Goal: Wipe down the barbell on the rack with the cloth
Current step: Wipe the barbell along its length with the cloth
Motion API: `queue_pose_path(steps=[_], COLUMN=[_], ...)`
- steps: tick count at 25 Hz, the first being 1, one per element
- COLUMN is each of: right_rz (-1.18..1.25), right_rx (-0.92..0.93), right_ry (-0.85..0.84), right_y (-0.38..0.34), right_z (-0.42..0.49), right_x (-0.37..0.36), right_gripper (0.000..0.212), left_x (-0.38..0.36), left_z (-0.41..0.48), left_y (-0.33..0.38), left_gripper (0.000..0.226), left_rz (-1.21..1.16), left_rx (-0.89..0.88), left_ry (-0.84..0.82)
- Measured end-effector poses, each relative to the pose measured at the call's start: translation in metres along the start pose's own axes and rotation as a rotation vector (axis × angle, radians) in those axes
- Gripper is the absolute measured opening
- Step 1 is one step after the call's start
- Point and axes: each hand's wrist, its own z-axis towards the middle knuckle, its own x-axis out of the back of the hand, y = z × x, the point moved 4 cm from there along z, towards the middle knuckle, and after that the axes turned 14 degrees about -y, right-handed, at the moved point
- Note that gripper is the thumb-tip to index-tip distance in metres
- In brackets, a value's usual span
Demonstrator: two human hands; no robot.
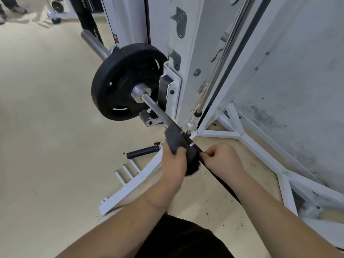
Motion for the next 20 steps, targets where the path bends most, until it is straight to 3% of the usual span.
queue_pose_path(steps=[2, 3, 7, 13, 17, 20], right_rz=[-0.036, -0.044, -0.088, -0.027, 0.078, 0.064], right_rx=[-0.058, -0.083, -0.142, -0.155, -0.162, -0.146], right_ry=[-0.038, -0.077, -0.112, 0.017, 0.009, 0.040], right_y=[-0.002, -0.005, -0.016, -0.014, -0.016, -0.013], right_z=[0.010, 0.015, 0.021, 0.014, 0.008, 0.002], right_x=[0.005, 0.007, 0.011, 0.002, 0.005, -0.001], right_gripper=[0.029, 0.028, 0.025, 0.022, 0.014, 0.016], left_x=[0.003, 0.013, 0.046, 0.033, 0.057, 0.034], left_z=[-0.007, 0.004, 0.066, 0.038, 0.079, 0.070], left_y=[-0.009, -0.009, 0.017, -0.007, 0.002, -0.025], left_gripper=[0.033, 0.032, 0.029, 0.027, 0.036, 0.042], left_rz=[0.026, -0.022, -0.308, -0.195, -0.454, -0.514], left_rx=[0.074, 0.079, 0.018, 0.172, 0.172, 0.269], left_ry=[-0.122, -0.106, 0.161, -0.149, -0.061, -0.200])
